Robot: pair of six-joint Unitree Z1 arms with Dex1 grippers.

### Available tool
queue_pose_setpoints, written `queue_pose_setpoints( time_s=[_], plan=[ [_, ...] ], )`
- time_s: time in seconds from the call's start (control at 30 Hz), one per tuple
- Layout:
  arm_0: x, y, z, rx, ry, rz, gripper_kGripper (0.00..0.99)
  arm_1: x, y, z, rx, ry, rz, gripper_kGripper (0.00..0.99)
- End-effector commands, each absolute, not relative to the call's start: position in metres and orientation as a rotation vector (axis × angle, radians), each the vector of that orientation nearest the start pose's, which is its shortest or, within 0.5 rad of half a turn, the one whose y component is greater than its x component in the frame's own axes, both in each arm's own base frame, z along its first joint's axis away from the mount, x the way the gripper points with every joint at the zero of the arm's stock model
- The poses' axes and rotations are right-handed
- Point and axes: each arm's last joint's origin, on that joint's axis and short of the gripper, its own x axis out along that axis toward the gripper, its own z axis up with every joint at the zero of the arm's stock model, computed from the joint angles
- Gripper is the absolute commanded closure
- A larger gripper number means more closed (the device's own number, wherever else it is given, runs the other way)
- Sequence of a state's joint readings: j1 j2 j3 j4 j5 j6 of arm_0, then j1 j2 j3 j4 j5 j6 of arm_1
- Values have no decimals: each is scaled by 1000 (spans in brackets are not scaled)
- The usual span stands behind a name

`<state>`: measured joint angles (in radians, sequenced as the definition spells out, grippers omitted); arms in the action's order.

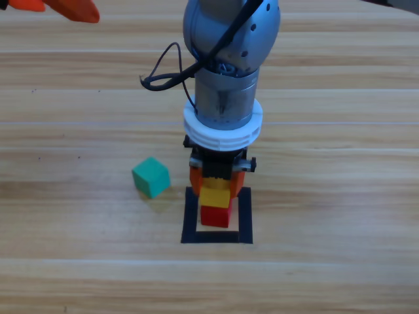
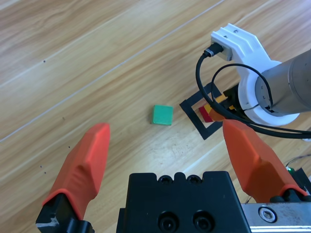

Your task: Stack the blocks in the rectangular block: red at the bottom, yellow in the middle, green on top

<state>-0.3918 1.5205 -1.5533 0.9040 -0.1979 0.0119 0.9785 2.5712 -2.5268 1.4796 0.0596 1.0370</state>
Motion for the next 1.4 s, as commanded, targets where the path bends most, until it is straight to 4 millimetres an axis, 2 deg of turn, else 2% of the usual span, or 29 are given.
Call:
queue_pose_setpoints(
  time_s=[0.03, 0.1, 0.13, 0.17, 0.2, 0.23, 0.27, 0.43, 0.57, 0.7, 0.87, 0.97, 1.03, 1.1, 1.17, 1.27, 1.33, 1.4],
  plan=[
    [260, -112, 411, 81, 922, -537, 1, 284, 449, 173, 18, 1650, -11, 903],
    [260, -112, 412, 79, 921, -534, 1, 284, 450, 171, 14, 1655, -1, 769],
    [260, -112, 412, 79, 921, -534, 1, 284, 450, 170, 11, 1657, 1, 653],
    [260, -112, 412, 79, 921, -534, 0, 285, 450, 168, 9, 1658, 1, 495],
    [260, -112, 412, 79, 921, -534, 0, 284, 450, 168, 6, 1659, 1, 225],
    [260, -112, 412, 79, 921, -534, 0, 284, 450, 168, 3, 1658, -2, 85],
    [260, -112, 412, 79, 921, -534, 0, 284, 450, 168, 3, 1656, -2, 27],
    [261, -113, 412, 78, 918, -535, 1, 284, 449, 176, 8, 1640, 4, 0],
    [261, -113, 412, 79, 921, -533, 1, 283, 446, 199, 23, 1603, 36, 0],
    [263, -113, 412, 74, 920, -523, 1, 277, 433, 258, 57, 1512, 123, 0],
    [291, -123, 409, 55, 932, -490, 1, 258, 400, 350, 119, 1371, 256, 0],
    [312, -131, 394, 47, 993, -466, 0, 242, 374, 398, 116, 1286, 348, 0],
    [326, -136, 377, 49, 1044, -427, 0, 244, 355, 417, 68, 1243, 413, 0],
    [333, -146, 356, 72, 1102, -402, 0, 258, 339, 413, 5, 1267, 456, 0],
    [338, -165, 329, 128, 1171, -375, 0, 279, 321, 396, -55, 1324, 454, 0],
    [339, -194, 294, 212, 1247, -357, 2, 290, 299, 378, -127, 1359, 448, 0],
    [338, -208, 279, 256, 1278, -356, 2, 288, 277, 369, -133, 1342, 498, 0],
    [334, -219, 266, 287, 1305, -367, 1, 272, 241, 362, -73, 1248, 661, 1]
  ],
)
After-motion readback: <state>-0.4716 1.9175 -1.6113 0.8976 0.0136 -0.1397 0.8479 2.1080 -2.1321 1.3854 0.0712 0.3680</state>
